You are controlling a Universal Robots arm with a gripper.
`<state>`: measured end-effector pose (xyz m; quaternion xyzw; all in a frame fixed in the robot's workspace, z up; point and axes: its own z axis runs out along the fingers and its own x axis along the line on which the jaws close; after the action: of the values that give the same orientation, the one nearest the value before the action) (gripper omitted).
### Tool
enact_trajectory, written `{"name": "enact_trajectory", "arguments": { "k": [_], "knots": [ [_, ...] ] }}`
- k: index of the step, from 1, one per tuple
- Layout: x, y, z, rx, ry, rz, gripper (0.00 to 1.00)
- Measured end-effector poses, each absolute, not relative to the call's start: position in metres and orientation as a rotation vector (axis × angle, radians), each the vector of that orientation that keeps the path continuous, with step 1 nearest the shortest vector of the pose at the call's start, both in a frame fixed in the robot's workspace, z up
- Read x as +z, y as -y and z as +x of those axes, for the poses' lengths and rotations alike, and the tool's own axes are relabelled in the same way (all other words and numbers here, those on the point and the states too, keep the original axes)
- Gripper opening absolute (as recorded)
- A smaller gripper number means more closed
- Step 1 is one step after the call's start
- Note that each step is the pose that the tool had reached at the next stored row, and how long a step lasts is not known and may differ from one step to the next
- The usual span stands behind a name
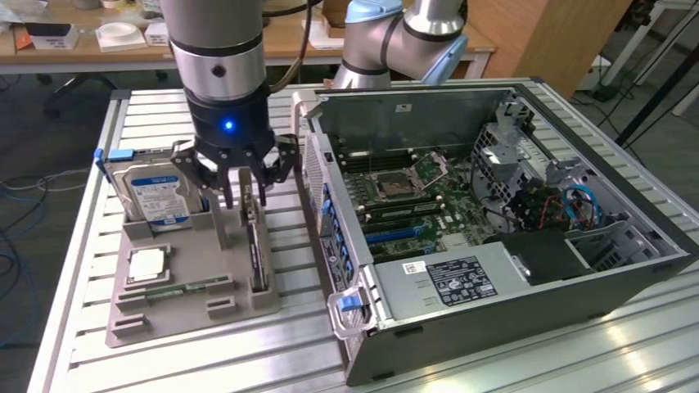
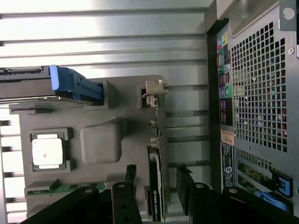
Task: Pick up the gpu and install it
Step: 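Pick up the gpu and move the gpu toward the slot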
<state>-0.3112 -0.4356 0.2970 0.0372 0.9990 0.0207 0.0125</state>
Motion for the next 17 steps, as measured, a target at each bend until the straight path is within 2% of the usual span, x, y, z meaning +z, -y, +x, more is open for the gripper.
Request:
{"name": "enact_trajectory", "arguments": {
  "k": [17],
  "knots": [
    [0.276, 0.442, -0.311, 0.064, -3.114, 0.114, 0.47]
  ]
}}
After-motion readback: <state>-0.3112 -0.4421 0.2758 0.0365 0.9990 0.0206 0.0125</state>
